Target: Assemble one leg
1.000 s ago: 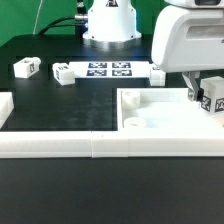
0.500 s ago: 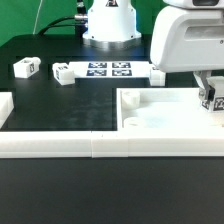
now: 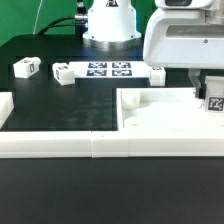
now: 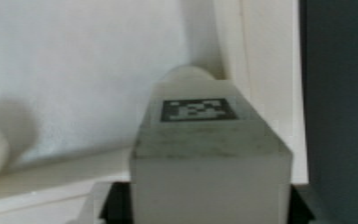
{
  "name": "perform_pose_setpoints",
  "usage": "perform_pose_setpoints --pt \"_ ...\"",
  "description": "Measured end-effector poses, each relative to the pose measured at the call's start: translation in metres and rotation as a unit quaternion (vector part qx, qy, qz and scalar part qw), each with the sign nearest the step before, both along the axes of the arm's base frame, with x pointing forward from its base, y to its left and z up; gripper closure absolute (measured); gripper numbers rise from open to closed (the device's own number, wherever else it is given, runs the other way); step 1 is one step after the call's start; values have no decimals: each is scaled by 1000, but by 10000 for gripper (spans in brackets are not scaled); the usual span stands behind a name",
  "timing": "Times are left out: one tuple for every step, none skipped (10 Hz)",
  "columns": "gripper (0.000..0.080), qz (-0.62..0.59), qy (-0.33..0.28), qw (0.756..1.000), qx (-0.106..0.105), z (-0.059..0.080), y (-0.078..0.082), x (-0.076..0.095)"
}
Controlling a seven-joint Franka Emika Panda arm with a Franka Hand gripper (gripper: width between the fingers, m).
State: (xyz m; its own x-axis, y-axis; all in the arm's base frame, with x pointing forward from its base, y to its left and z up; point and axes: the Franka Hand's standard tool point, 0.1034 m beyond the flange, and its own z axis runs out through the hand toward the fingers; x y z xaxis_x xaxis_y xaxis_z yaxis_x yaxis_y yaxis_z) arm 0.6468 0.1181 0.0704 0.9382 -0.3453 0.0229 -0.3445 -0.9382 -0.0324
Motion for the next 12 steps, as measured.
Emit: perform_pose_setpoints --pt "509 -77 0 997 3 -1 -2 0" --pt "509 -133 0 991 4 -1 -3 -1" --pt "509 -169 1 986 5 -1 -3 -1" --pt "509 -237 4 971 8 -1 -5 -2" --pt "509 -290 7 957 9 -1 -6 -2" --pt "509 -336 12 942 14 -2 -6 -3" --pt "509 -386 17 922 17 -2 -7 -4" --pt "509 -412 20 911 18 -1 -7 -4" --pt "508 -468 24 883 20 -2 -7 -5" --pt "508 -512 27 858 23 -2 -8 -6" --pt "508 -554 27 832 25 -2 -8 -7" --pt "508 -592 28 805 25 -2 -8 -8"
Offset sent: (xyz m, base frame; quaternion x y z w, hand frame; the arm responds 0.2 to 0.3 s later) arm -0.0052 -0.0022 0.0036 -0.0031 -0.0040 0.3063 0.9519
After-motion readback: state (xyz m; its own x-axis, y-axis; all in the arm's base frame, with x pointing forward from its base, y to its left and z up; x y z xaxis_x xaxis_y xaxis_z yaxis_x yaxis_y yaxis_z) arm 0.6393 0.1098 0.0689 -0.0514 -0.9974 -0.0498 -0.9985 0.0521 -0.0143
